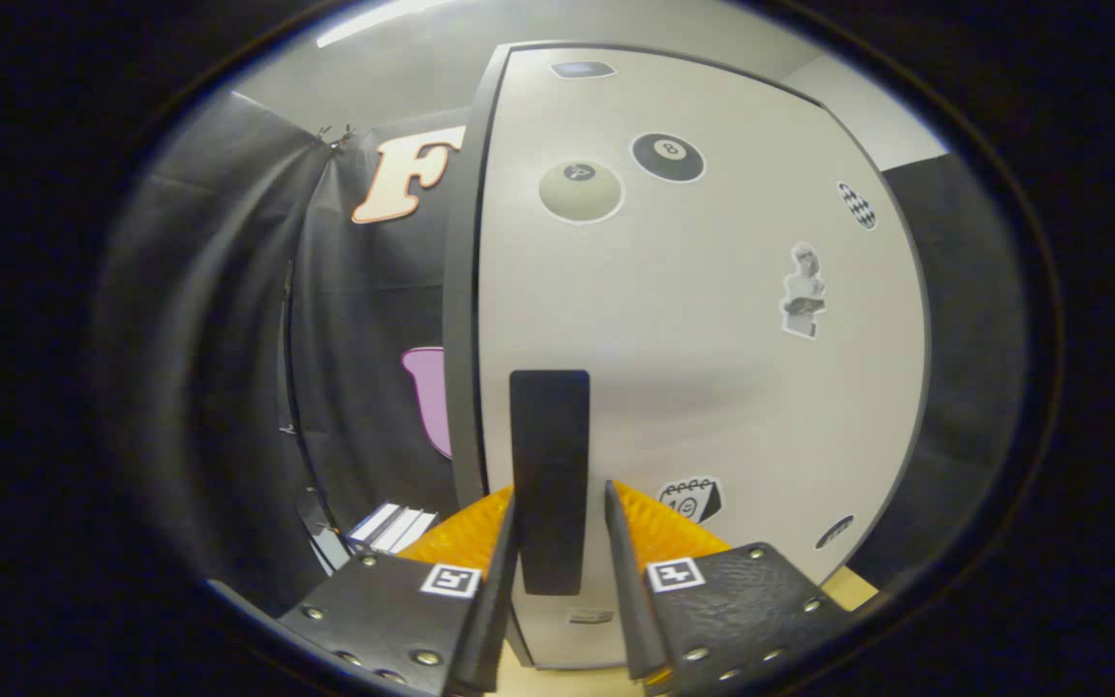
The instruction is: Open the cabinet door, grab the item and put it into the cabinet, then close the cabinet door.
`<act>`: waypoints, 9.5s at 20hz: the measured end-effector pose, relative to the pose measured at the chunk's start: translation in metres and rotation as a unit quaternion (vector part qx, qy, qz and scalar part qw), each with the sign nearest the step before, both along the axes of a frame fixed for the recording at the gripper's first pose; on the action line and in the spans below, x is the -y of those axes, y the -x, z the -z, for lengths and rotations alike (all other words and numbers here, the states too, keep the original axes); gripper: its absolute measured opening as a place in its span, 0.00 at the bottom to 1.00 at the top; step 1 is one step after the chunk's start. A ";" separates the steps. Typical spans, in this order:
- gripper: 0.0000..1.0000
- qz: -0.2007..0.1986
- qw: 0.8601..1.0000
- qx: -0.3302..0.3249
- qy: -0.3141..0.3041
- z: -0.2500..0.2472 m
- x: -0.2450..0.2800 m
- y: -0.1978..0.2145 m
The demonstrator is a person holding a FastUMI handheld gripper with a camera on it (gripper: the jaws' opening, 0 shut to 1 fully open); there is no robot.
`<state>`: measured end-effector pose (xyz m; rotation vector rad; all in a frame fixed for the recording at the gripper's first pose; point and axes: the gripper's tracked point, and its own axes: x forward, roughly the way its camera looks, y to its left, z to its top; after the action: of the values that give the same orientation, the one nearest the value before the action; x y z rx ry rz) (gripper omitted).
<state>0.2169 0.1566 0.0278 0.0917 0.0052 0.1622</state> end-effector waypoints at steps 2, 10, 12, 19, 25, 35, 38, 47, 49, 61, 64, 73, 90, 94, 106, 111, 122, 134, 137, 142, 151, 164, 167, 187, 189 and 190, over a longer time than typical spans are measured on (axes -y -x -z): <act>0.40 -0.006 1.000 -0.010 0.004 0.002 0.000 0.005; 0.22 -0.015 0.999 -0.027 -0.011 0.006 0.001 0.010; 0.21 -0.017 0.999 -0.027 -0.011 0.006 0.008 0.029; 0.21 -0.004 1.000 -0.023 -0.020 0.006 0.059 0.110; 0.21 0.031 0.999 -0.033 -0.027 0.007 0.119 0.171; 0.21 0.118 0.991 -0.041 -0.045 0.013 0.242 0.244; 0.20 0.140 0.989 -0.035 -0.025 0.013 0.279 0.250; 0.04 0.123 0.992 -0.016 -0.010 0.014 0.352 0.247; 0.04 0.109 0.994 -0.014 -0.013 0.016 0.362 0.245; 0.04 0.058 0.998 -0.019 -0.008 0.017 0.402 0.235; 0.04 0.060 0.998 -0.016 0.000 0.017 0.399 0.236; 0.09 0.111 0.993 0.005 -0.043 0.002 0.420 0.291; 0.97 -0.014 0.999 -0.024 -0.025 0.030 0.220 0.283; 1.00 -0.035 0.998 -0.049 -0.001 0.066 0.175 0.256; 1.00 -0.079 0.979 -0.190 0.009 0.253 0.067 0.181; 1.00 -0.079 0.964 -0.252 0.021 0.339 0.051 0.170; 0.81 -0.073 0.938 -0.337 0.028 0.452 0.038 0.178; 0.48 -0.055 0.946 -0.318 0.009 0.405 0.056 0.174; 0.48 -0.054 0.956 -0.287 0.010 0.354 0.065 0.167; 0.48 -0.048 0.971 -0.233 0.027 0.264 0.077 0.149; 0.48 -0.019 0.991 -0.126 0.042 0.116 0.095 0.066; 0.48 0.009 0.990 -0.135 0.038 0.102 0.104 -0.088; 0.48 0.008 0.987 -0.155 0.037 0.112 0.104 -0.101; 0.62 0.019 0.982 -0.187 0.015 0.124 0.114 -0.122; 0.64 0.021 0.982 -0.186 0.014 0.121 0.116 -0.117; 0.65 0.021 0.983 -0.180 0.014 0.117 0.116 -0.113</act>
<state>0.3302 0.0401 -0.0892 0.0929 0.3661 0.1009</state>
